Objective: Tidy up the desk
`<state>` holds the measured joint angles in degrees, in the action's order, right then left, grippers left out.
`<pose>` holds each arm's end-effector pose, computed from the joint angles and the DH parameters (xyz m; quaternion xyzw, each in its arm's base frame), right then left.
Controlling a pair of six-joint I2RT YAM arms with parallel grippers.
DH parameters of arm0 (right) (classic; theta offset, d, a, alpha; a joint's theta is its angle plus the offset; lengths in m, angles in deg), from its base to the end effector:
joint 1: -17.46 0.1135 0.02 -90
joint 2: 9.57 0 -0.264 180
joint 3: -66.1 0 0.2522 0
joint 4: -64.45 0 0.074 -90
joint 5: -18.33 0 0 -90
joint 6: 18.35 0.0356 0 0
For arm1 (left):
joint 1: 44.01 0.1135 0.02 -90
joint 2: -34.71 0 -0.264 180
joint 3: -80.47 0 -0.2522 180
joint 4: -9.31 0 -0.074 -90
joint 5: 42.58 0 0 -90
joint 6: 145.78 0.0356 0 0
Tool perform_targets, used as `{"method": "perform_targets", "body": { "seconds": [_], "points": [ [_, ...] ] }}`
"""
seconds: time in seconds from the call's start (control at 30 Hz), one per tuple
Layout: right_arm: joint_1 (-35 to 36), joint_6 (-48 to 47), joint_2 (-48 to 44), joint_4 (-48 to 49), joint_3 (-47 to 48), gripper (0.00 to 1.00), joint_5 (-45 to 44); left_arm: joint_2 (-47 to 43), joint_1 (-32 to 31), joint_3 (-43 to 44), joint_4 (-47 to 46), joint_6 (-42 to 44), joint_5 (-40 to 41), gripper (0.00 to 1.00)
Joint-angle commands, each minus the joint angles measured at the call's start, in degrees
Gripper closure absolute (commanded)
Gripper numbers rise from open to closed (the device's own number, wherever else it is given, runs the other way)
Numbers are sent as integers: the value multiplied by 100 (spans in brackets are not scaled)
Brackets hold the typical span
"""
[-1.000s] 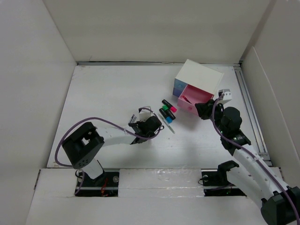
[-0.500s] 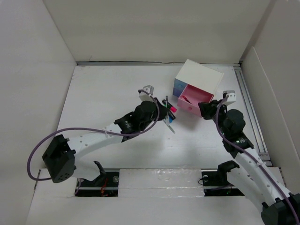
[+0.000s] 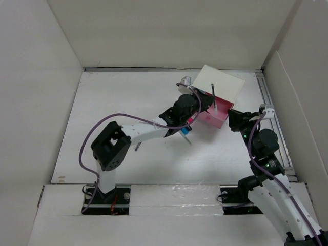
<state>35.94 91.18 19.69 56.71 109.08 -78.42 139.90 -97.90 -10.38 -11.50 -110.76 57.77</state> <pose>0.1374 0.0415 0.3137 0.0499 0.6677 0.2043 0.7141 0.2646 -0.3519 0.3077 -0.0728 0.6736 -0.5607 0.4760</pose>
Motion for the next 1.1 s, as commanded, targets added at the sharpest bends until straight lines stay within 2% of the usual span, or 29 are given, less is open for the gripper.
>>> {"method": "perform_targets", "body": {
  "seconds": [0.0,0.33,0.63,0.93,1.03,1.07],
  "points": [
    [42,42,-60,-5,85,75,-169,281,19,449,-683,-311,-59,100],
    [-11,60,-113,-5,76,74,-108,740,-96,686,-1043,-171,915,100],
    [-11,60,-60,4,93,74,-73,1311,-210,1047,-1017,31,1390,100],
    [-11,60,-16,39,85,74,-47,1399,-263,907,-1017,-48,1627,100],
    [-11,60,36,66,85,74,-20,1347,-315,872,-1008,14,1751,92],
    [-11,60,62,83,85,74,6,1320,-315,854,-999,22,1786,83]
  ]
}}
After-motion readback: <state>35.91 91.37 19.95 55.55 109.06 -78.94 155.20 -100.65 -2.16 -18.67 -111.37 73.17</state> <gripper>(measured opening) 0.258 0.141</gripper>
